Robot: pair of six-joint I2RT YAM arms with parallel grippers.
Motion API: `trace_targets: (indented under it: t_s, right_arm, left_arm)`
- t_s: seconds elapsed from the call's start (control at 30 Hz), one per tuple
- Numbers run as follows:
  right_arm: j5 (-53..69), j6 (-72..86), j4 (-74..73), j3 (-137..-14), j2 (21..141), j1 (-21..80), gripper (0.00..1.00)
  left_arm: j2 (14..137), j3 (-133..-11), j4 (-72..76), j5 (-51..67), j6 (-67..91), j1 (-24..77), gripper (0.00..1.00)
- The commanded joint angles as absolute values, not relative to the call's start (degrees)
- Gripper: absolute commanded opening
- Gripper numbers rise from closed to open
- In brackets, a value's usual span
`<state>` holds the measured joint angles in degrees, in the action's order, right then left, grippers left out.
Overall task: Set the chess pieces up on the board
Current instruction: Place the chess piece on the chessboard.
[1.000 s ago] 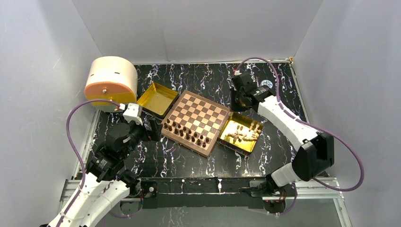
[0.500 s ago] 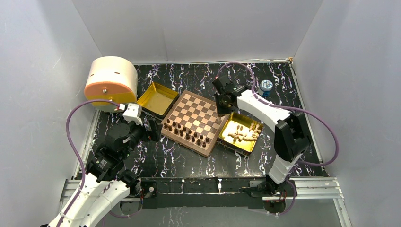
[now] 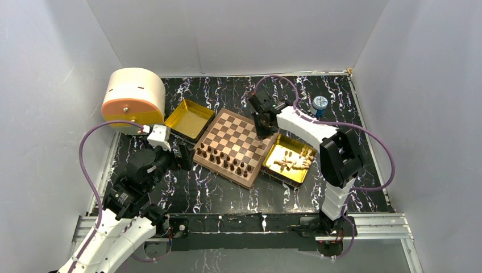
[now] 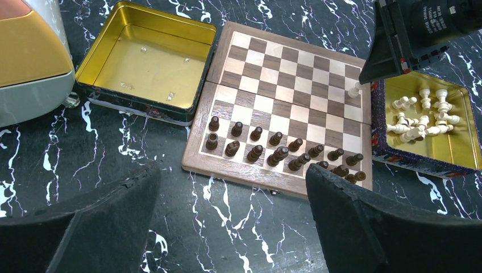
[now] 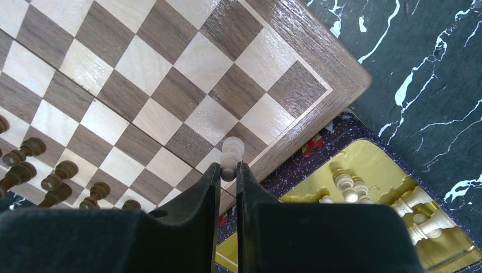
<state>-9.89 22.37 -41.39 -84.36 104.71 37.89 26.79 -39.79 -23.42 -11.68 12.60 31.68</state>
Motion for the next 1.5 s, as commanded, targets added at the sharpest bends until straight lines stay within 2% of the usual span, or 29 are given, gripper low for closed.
trace_targets:
  t_s: [0.0, 0.43, 1.0, 1.47]
  right_arm:
    - [-11.5, 22.0, -38.6, -86.9, 106.0, 37.0, 0.13]
    - [-7.5, 22.0, -36.1, -87.5, 107.5, 33.2, 0.13]
    - [-4.7, 20.8, -37.7, -92.2, 112.2, 33.3, 0.21]
    - [-7.1, 19.8, -38.9, -96.4, 114.1, 33.3, 0.19]
  left_arm:
    - [26.3, -39.4, -22.9, -13.0, 12.0, 31.9, 0.95]
    - [26.5, -39.5, -22.9, -13.2, 12.0, 31.9, 0.95]
    - [26.4, -39.2, -22.9, -13.3, 12.0, 31.9, 0.95]
    - [26.4, -39.3, -22.9, -13.5, 12.0, 31.9, 0.95]
